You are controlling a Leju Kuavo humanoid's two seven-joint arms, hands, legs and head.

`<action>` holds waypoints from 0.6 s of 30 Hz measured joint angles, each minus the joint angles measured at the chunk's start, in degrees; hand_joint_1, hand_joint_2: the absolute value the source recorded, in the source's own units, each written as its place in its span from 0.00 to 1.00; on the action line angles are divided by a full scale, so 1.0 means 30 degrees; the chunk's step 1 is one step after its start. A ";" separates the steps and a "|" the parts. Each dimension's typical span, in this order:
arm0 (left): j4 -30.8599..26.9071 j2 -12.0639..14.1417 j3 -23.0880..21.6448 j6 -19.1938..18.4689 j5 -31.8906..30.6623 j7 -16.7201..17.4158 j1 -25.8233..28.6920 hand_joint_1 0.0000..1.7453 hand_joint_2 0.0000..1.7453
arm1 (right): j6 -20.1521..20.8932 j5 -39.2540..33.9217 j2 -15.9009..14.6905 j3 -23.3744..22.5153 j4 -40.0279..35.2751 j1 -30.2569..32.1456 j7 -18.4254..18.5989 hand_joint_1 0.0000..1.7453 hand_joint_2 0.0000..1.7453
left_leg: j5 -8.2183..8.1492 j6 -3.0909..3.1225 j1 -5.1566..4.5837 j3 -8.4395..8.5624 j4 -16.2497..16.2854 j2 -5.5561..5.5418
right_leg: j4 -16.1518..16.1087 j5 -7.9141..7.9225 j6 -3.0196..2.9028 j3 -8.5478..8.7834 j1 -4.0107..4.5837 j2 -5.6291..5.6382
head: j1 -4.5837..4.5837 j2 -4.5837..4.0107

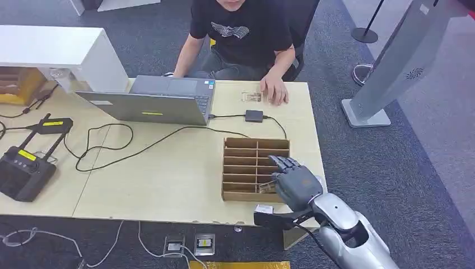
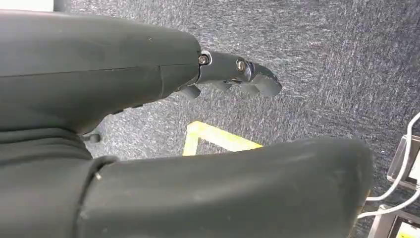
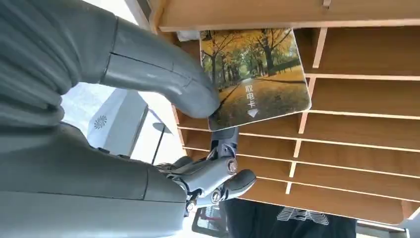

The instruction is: Pass the card to the sensor for recognition and then transmit it.

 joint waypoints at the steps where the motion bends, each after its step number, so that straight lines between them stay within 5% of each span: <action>1: 0.0000 0.0000 -0.0015 0.0000 0.0000 0.0001 -0.0002 0.00 0.00 | 0.0000 0.0000 0.0000 0.0000 0.0000 0.0000 0.0000 1.00 1.00 | 0.0000 0.0000 0.0000 0.0000 0.0000 0.0000 | 0.0000 0.0000 0.0000 0.0000 0.0000 0.0000 | 0.0007 0.0006; 18: 0.0000 0.0102 -0.0095 0.0029 0.0073 0.0001 -0.0008 0.00 0.00 | -0.0014 0.0123 0.0007 0.0000 0.0000 -0.0058 -0.0007 1.00 1.00 | 0.0000 0.0000 0.0000 0.0000 0.0000 0.0000 | 0.0000 0.0000 0.0000 0.0002 0.0000 -0.0001 | 0.0007 0.0006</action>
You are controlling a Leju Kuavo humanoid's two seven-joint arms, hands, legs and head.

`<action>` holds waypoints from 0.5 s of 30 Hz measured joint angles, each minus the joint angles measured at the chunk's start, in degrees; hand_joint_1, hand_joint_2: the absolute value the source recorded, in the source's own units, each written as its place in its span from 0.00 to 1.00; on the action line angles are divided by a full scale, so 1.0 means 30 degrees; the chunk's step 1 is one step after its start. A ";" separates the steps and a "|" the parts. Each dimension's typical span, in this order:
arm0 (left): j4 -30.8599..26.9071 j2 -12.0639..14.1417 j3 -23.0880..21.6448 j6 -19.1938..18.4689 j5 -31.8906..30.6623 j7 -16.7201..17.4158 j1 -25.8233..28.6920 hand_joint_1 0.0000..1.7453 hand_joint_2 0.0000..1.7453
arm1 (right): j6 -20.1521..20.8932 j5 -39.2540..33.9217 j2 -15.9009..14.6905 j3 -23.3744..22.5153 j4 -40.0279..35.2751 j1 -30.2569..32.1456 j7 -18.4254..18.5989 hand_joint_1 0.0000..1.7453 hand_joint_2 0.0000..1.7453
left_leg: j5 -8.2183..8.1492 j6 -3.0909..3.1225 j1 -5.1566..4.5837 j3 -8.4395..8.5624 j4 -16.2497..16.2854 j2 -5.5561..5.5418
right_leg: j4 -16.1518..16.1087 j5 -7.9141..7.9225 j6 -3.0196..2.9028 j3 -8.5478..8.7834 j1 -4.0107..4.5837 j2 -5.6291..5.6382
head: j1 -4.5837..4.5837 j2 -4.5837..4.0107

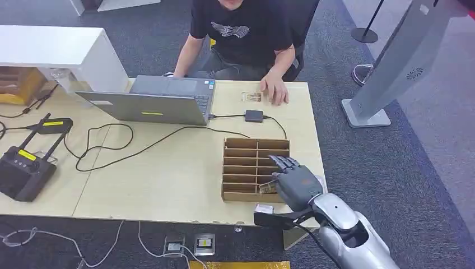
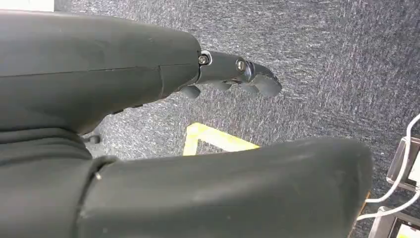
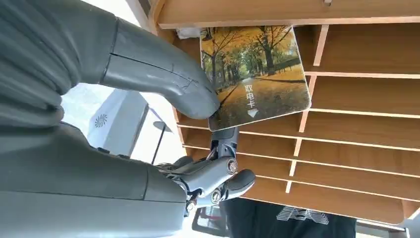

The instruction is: Pass the card to the sensor for recognition and then transmit it.

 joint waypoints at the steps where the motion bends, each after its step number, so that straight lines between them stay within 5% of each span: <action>1: 0.0000 0.0000 0.0000 0.0014 0.0000 0.0000 -0.0002 0.00 0.00 | -0.0029 0.0008 -0.0007 0.0000 0.0000 -0.0028 0.0000 1.00 1.00 | 0.0000 0.0000 0.0000 0.0000 0.0000 0.0000 | 0.0000 0.0000 0.0000 0.0000 0.0000 0.0000 | 0.0000 0.0001; 8: 0.0000 -0.0007 -0.0007 0.0182 0.0226 0.0000 -0.0007 0.00 0.00 | -0.1064 0.0168 0.0059 -0.0474 -0.0117 -0.0415 0.0357 1.00 1.00 | 0.0001 0.0000 -0.0001 -0.0002 0.0000 0.0000 | 0.0001 0.0003 0.0002 0.0002 -0.0002 0.0000 | -0.0007 -0.0007; 15: 0.0000 -0.0007 -0.0167 0.0357 0.0619 0.0000 -0.0007 0.00 0.00 | -0.0014 -0.0539 0.0503 -0.3389 -0.3004 -0.2090 -0.0175 1.00 1.00 | 0.0003 0.0001 -0.0002 0.0005 0.0003 0.0000 | 0.0001 0.0012 0.0006 0.0003 -0.0002 -0.0001 | 0.0000 -0.0007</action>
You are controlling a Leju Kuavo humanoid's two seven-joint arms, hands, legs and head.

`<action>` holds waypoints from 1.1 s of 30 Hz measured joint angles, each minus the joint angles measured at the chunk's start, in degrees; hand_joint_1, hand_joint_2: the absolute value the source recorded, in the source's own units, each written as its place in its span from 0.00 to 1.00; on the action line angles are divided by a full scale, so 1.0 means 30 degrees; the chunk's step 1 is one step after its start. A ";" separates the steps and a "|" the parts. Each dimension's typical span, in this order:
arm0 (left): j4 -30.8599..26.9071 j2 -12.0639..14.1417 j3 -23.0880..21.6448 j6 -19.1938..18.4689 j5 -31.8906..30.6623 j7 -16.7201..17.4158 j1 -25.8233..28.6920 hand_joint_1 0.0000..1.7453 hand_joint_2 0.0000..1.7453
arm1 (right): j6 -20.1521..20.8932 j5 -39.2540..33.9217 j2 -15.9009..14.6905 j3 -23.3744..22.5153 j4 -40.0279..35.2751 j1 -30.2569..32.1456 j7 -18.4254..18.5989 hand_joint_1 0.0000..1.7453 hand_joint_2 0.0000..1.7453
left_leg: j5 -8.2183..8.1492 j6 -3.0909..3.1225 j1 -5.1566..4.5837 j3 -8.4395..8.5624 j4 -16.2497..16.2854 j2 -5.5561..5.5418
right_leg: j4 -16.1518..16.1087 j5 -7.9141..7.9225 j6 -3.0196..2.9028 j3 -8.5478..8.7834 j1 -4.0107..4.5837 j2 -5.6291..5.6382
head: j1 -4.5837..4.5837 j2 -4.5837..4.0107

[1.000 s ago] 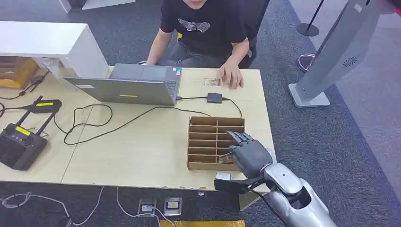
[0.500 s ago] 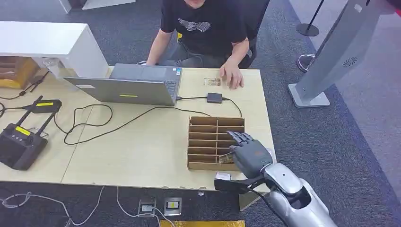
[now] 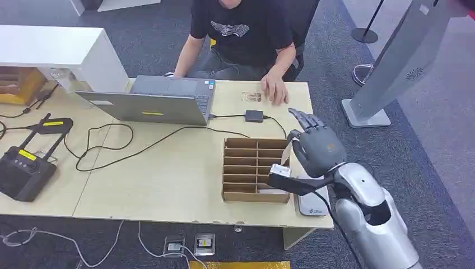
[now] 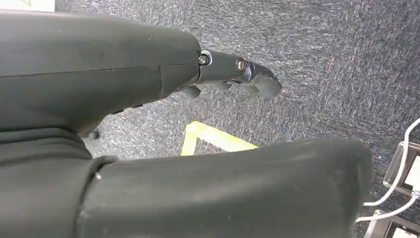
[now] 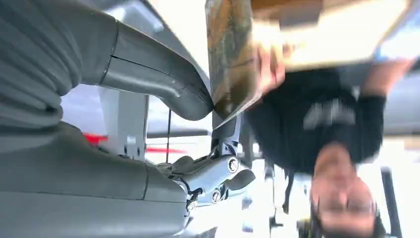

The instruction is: Pass the card to the sensor for recognition and then transmit it.

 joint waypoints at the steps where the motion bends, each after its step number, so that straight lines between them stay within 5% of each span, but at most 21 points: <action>1: 0.0000 0.0000 -0.0037 0.0022 0.0059 0.0000 0.0001 0.00 0.00 | 0.0116 -0.0014 0.0088 -0.0357 -0.0415 -0.0150 0.0000 1.00 1.00 | 0.0000 0.0000 0.0000 -0.0001 0.0000 0.0000 | 0.0000 0.0000 0.0000 0.0000 0.0000 -0.0002 | 0.0000 0.0000; 18: 0.0000 -0.0022 -0.0270 0.0393 0.0481 0.0000 -0.0025 0.00 0.00 | -0.0760 0.0139 0.1625 -0.2279 -0.2315 -0.0439 -0.0321 1.00 1.00 | -0.0001 0.0000 0.0001 -0.0008 -0.0002 0.0000 | 0.0001 -0.0002 -0.0002 0.0000 0.0000 0.0002 | 0.0000 0.0000; 25: 0.0000 -0.0058 -0.0307 0.0386 0.0576 0.0000 -0.0084 0.00 0.00 | -0.2937 0.1333 0.2702 -0.2293 0.0568 -0.2478 -0.1435 1.00 1.00 | 0.0001 -0.0001 0.0002 -0.0006 -0.0001 0.0000 | 0.0011 -0.0001 -0.0002 -0.0002 0.0002 0.0002 | -0.0015 0.0000; 33: 0.0000 -0.0058 -0.0489 0.0343 0.0482 0.0000 -0.0096 0.00 0.00 | -0.3394 0.1776 0.3490 -0.2329 0.3168 -0.3608 -0.1436 1.00 1.00 | 0.0000 0.0000 0.0002 -0.0018 -0.0001 -0.0004 | 0.0012 -0.0002 -0.0003 -0.0004 0.0002 -0.0011 | -0.0001 0.0007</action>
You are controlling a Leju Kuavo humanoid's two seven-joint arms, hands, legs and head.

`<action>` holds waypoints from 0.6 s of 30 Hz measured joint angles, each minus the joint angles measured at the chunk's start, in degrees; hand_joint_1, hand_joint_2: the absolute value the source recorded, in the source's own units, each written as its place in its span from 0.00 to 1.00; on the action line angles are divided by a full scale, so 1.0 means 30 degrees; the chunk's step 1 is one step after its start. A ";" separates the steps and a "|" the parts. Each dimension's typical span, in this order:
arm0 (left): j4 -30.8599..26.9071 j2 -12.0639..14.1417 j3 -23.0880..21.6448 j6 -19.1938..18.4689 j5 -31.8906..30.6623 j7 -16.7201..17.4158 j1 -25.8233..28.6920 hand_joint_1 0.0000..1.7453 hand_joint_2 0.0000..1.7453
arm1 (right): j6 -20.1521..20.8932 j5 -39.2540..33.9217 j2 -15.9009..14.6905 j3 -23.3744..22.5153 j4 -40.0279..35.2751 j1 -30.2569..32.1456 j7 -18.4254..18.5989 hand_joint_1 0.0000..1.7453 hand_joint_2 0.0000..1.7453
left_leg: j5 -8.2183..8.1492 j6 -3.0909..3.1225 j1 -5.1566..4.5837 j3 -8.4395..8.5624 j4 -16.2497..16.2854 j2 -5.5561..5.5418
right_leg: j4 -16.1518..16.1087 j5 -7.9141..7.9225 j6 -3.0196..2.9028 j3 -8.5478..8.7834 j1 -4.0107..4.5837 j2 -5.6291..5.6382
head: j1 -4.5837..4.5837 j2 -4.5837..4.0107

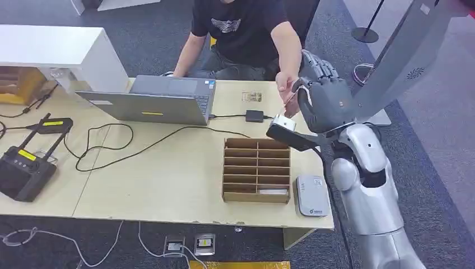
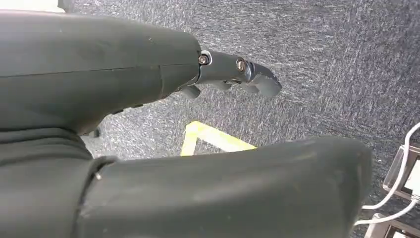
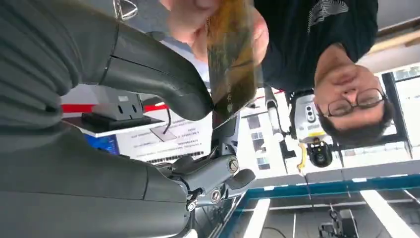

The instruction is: Pass the card to the sensor for recognition and then transmit it.

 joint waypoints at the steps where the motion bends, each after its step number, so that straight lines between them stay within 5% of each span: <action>1: 0.0000 0.0000 -0.0066 -0.0022 -0.0030 0.0000 0.0001 0.00 0.00 | -0.0168 0.0096 0.0000 -0.0059 0.0235 -0.0159 0.0015 1.00 1.00 | 0.0000 0.0000 -0.0001 -0.0002 0.0000 0.0000 | -0.0001 0.0000 0.0000 -0.0001 -0.0001 0.0001 | 0.0001 -0.0007; 5: 0.0000 0.0000 -0.0270 -0.0059 -0.0030 0.0000 0.0000 0.00 0.00 | -0.0753 0.0418 0.0065 -0.0161 0.1585 -0.0765 -0.0153 1.00 1.00 | -0.0001 0.0000 -0.0002 -0.0001 0.0000 0.0000 | -0.0006 0.0000 0.0000 0.0000 -0.0002 -0.0002 | 0.0001 -0.0007; 6: 0.0000 0.0000 -0.0314 -0.0059 -0.0030 -0.0007 0.0001 0.00 0.00 | -0.0847 0.0491 0.0095 -0.0212 0.1797 -0.0812 -0.0167 0.03 1.00 | -0.0001 0.0000 -0.0002 -0.0001 0.0001 0.0000 | -0.0006 0.0000 0.0000 0.0000 -0.0002 -0.0004 | 0.0001 -0.0007; 8: 0.0000 0.0007 -0.0357 -0.0073 0.0007 -0.0066 0.0002 0.00 0.00 | -0.1125 0.0717 0.0102 -0.0256 0.2314 -0.0947 -0.0182 0.00 1.00 | 0.0000 0.0000 -0.0002 0.0000 0.0001 0.0000 | -0.0006 0.0001 0.0001 0.0000 -0.0002 -0.0003 | -0.0007 -0.0007; 9: 0.0000 0.0007 -0.0386 -0.0073 0.0036 -0.0087 0.0001 0.00 0.00 | -0.1356 0.0883 0.0102 -0.0299 0.2683 -0.1036 -0.0175 0.00 0.00 | 0.0000 0.0000 -0.0002 0.0002 0.0001 0.0000 | -0.0006 0.0001 0.0001 0.0000 -0.0002 -0.0002 | 0.0001 -0.0006; 18: 0.0000 0.0007 -0.0889 -0.0299 0.0348 -0.0408 -0.0001 0.00 0.00 | -0.2486 0.1387 0.0102 -0.0947 0.4499 -0.1764 -0.0546 0.00 0.00 | 0.0000 0.0000 -0.0001 0.0002 0.0002 0.0001 | -0.0003 0.0001 0.0000 -0.0007 -0.0001 0.0009 | -0.0007 -0.0006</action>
